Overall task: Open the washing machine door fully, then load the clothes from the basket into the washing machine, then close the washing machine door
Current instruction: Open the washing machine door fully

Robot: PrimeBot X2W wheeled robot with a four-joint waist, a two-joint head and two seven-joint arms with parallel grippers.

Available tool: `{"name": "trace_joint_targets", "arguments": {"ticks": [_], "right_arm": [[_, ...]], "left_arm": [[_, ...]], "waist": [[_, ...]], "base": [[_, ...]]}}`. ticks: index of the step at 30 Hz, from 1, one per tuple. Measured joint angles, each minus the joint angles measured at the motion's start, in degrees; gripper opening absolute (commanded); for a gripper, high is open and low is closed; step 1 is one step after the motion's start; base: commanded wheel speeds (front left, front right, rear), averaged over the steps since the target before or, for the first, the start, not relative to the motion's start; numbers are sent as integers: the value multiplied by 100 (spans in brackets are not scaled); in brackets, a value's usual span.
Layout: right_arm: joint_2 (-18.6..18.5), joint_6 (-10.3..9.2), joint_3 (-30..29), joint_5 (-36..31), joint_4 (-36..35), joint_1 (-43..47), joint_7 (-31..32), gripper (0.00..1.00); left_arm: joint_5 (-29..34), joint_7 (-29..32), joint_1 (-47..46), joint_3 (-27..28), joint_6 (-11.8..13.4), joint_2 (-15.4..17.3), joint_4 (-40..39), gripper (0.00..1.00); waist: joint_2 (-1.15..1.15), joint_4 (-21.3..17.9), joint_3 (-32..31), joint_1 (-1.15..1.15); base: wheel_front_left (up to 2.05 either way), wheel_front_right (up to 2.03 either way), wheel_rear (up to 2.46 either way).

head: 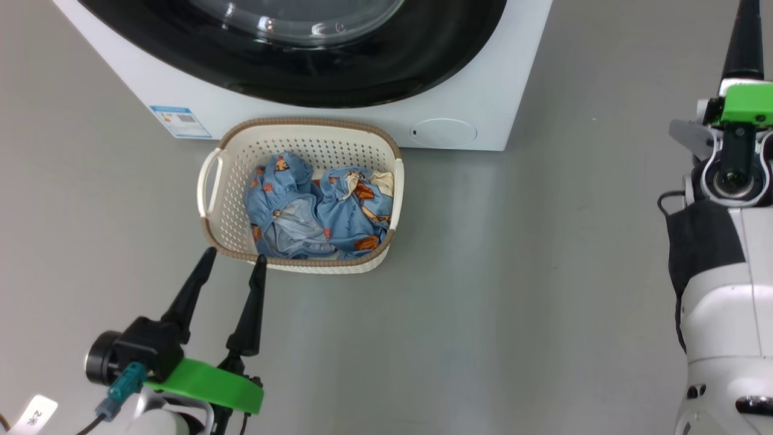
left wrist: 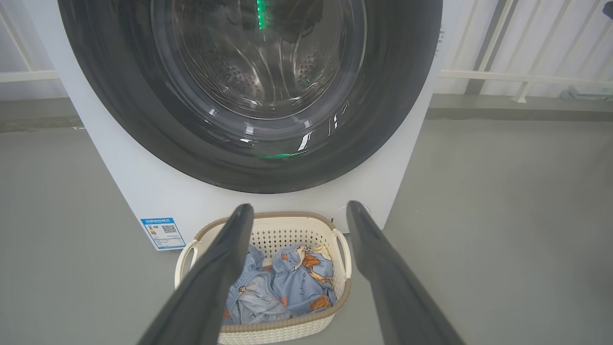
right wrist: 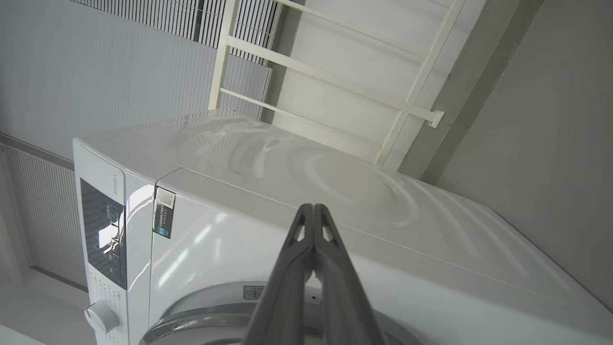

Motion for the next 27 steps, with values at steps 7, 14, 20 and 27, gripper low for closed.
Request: {"name": "trace_joint_targets", "arguments": {"ticks": [7, 14, 20, 27], "right_arm": [[24, 0, -172, 657, 626, -524, 635, 0], [4, 0, -147, 760, 1267, -1196, 1374, 0], [-122, 0, -77, 641, 1709, -1729, 1894, 0], [-235, 0, 38, 396, 2207, -2385, 2457, 0]], "left_arm": [[-75, 0, -94, -109, 0, -9, 23, 100], [-96, 0, -185, -189, 0, -25, 29, 100], [-137, 0, -293, -275, 0, -55, 47, 100], [-234, 0, -341, -318, 0, -102, 51, 100]], "waist": [[0, 49, 117, 0], [0, 131, 234, 0], [0, 217, 333, 0], [0, 345, 455, 0]], "base": [[0, 0, 0], [0, 0, 0], [0, 0, 0], [0, 0, 0]]}}
